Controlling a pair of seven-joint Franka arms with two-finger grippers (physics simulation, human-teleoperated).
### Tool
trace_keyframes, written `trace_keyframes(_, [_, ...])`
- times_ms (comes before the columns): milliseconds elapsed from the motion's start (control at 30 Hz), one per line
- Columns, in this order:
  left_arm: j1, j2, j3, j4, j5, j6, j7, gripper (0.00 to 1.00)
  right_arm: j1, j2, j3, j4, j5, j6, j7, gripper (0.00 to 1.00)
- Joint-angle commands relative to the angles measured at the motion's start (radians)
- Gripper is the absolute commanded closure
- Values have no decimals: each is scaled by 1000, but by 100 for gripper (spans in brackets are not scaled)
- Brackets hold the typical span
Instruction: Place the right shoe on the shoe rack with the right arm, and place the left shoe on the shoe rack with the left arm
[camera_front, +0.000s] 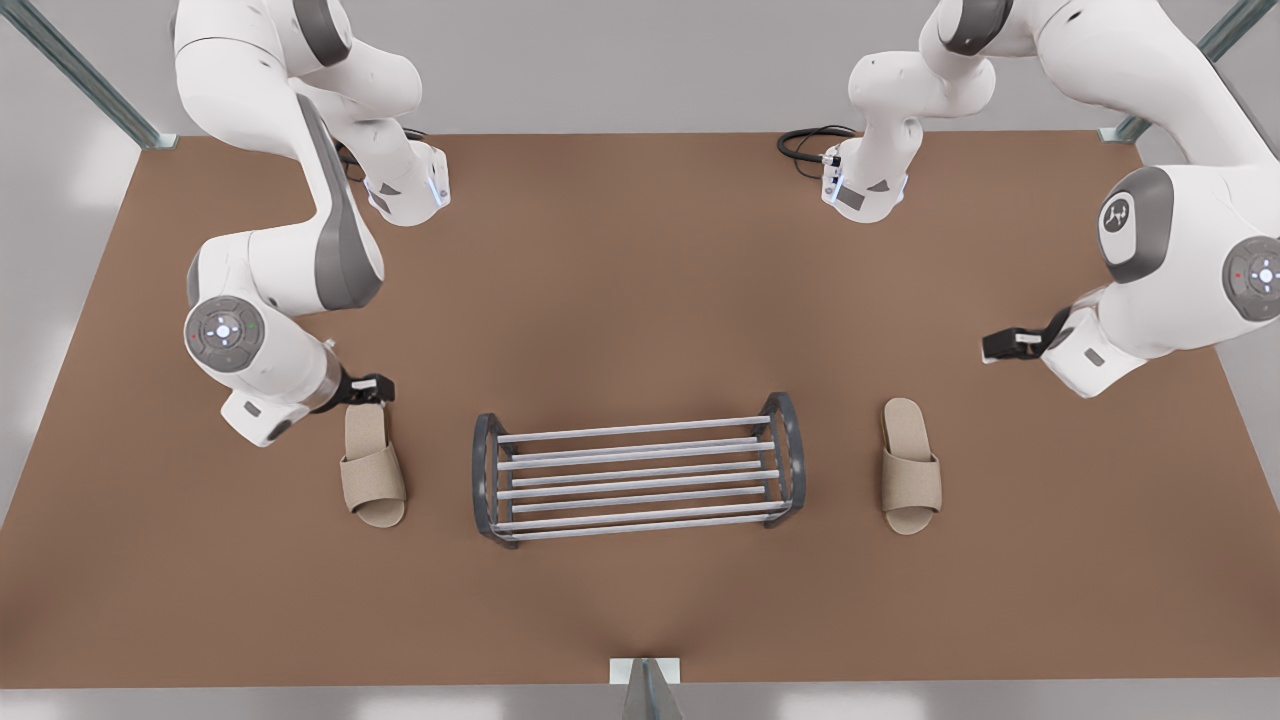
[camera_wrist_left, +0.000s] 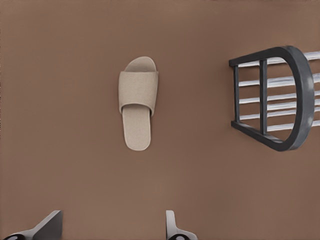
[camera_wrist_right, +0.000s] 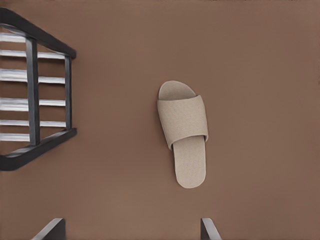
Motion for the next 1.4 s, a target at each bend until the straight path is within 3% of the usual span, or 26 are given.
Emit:
trace_keyframes(0, [2,-1,0,0,3,51,16,0,0,-1,0,0,1,31,43,0])
trace_keyframes(100, [-23,3,2,8,3,31,16,0,-16,11,-1,-12,2,17,66,0])
trace_keyframes(133, [-116,3,2,33,81,-87,10,0,-34,45,-1,-15,10,15,67,0])
trace_keyframes(167, [-392,6,3,40,411,-242,-23,0,-62,82,-1,-44,11,26,70,0])
trace_keyframes(200, [-570,51,3,36,577,-358,-129,0,-97,82,0,-130,8,109,47,0])
trace_keyframes(233, [-720,124,3,20,722,-449,-226,0,-144,71,5,-283,8,305,-55,0])
trace_keyframes(267, [-779,184,3,14,825,-478,-244,0,-167,72,5,-317,8,354,-94,0])
trace_keyframes(300, [-868,239,3,-114,1011,-487,-261,0,-186,72,5,-374,5,442,-164,0])
trace_keyframes(367, [-885,244,2,-265,1103,-446,-335,0,-218,72,5,-443,5,555,-244,0])
trace_keyframes(400, [-885,192,-1,-412,1108,-354,-451,0,-232,74,6,-457,5,592,-289,0])
trace_keyframes(500, [-873,65,8,-798,1102,87,-1074,0,-334,72,87,-582,8,820,-414,0])
trace_keyframes(600, [-866,-30,5,-1010,1109,356,-1527,0,-353,80,88,-602,8,933,-500,0])
trace_keyframes(800, [-885,-51,43,-1179,1320,554,-1982,0,-384,171,88,-541,1,1017,-592,0])
trace_keyframes(933, [-885,-51,158,-1187,1436,829,-2964,0,-393,181,86,-538,-1,1037,-619,0])
trace_keyframes(1067, [-885,-51,230,-1169,1718,873,-3739,0,-413,178,88,-546,1,1029,-652,0])
trace_keyframes(1200, [-882,-29,318,-1213,1882,922,-3760,0,-442,166,89,-615,1,1031,-681,0])
trace_keyframes(1267, [-874,0,403,-1215,2033,1069,-3760,0,-447,148,103,-648,4,1029,-681,0])
trace_keyframes(1367, [-796,23,408,-1213,2214,1182,-3759,0,-463,144,127,-658,4,1029,-680,0])
